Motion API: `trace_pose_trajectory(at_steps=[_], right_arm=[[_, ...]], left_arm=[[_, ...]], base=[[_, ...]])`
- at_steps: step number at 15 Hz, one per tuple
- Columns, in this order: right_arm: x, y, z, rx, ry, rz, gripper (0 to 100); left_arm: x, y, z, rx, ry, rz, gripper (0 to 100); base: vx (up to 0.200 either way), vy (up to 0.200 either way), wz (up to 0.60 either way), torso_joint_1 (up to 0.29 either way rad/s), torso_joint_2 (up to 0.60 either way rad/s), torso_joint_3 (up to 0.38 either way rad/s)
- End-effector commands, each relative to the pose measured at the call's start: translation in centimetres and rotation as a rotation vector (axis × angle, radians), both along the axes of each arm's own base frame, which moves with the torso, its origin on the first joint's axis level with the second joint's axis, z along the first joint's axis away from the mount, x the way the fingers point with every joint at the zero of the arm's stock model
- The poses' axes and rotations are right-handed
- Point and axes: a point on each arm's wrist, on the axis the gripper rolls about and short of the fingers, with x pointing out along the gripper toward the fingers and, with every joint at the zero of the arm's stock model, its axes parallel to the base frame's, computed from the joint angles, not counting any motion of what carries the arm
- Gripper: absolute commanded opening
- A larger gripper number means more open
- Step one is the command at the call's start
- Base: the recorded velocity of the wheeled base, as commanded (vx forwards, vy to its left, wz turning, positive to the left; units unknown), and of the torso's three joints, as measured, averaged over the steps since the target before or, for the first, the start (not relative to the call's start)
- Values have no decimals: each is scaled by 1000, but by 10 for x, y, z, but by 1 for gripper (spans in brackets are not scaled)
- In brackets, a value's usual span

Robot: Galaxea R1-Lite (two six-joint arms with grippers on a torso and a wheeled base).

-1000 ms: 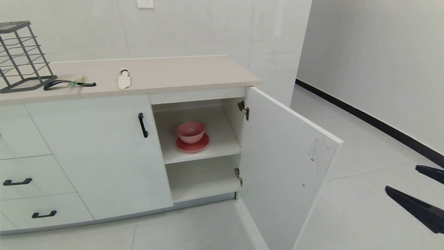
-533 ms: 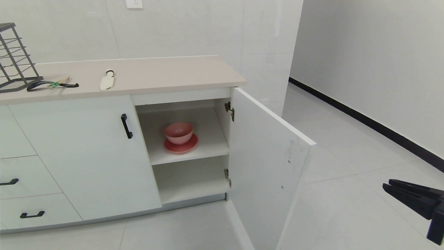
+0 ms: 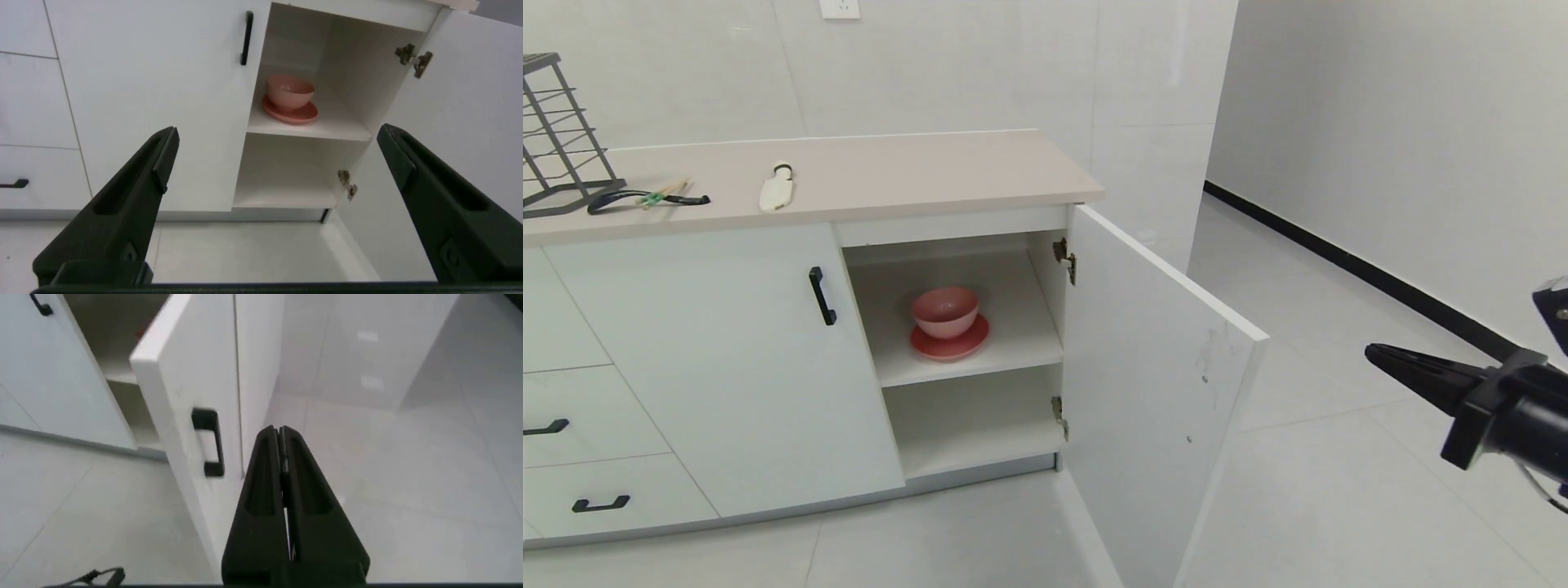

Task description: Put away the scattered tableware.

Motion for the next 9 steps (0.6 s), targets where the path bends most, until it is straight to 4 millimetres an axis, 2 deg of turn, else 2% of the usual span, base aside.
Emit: trace_pose_trajectory(at_steps=[1, 4, 7, 9], right_arm=[[22, 11, -31, -4, 81, 63, 0], [30, 23, -42, 3, 39, 115, 0], [28, 34, -43, 3, 37, 181, 0], [30, 35, -44, 3, 37, 180, 0]], left_arm=[[0, 0, 0, 0, -1, 2, 100], [0, 0, 0, 0, -1, 2, 100], [0, 0, 0, 0, -1, 2, 100], [0, 0, 0, 0, -1, 2, 100]], base=[[0, 0, 0, 0, 0, 0], [0, 0, 0, 0, 0, 0], [0, 0, 0, 0, 0, 0], [0, 0, 0, 0, 0, 0]])
